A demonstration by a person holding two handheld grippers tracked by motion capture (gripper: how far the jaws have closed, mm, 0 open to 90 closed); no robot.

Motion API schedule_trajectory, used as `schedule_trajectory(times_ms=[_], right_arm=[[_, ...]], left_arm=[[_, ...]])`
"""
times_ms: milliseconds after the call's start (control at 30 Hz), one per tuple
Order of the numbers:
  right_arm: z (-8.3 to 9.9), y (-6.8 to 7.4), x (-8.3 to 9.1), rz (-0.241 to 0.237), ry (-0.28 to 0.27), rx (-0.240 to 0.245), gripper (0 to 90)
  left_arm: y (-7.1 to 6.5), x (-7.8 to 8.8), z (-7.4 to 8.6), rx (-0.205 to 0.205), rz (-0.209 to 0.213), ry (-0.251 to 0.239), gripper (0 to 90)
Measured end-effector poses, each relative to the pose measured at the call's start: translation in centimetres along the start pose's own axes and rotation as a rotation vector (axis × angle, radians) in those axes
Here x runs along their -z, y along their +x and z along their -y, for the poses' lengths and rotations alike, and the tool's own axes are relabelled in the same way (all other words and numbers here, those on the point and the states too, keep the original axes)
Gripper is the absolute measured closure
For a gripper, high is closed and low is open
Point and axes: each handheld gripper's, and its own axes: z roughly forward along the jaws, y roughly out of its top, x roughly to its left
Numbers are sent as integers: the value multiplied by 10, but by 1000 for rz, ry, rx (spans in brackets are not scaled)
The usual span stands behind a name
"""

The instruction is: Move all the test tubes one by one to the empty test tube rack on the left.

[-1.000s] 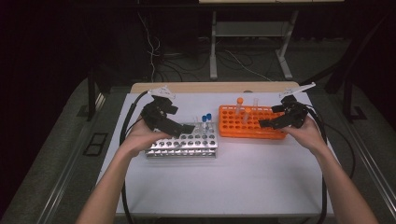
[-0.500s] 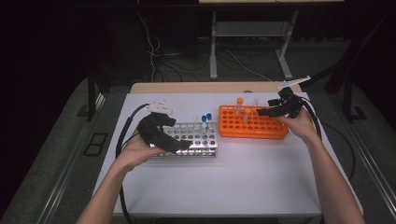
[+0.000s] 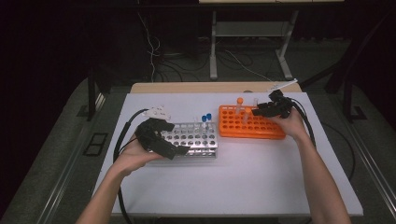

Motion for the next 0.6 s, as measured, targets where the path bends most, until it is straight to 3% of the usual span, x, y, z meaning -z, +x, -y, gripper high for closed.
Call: schedule_trajectory(times_ms=[200,400,600], right_arm=[[-2,6,-9,48,18,34,743],[-6,10,-4,69,19,59,747],[-16,18,18,98,2,75,748]], left_arm=[[1,2,3,4,-4,6,0],[1,3,4,2,-5,7,0],[0,2,1,-9,-1,13,0]])
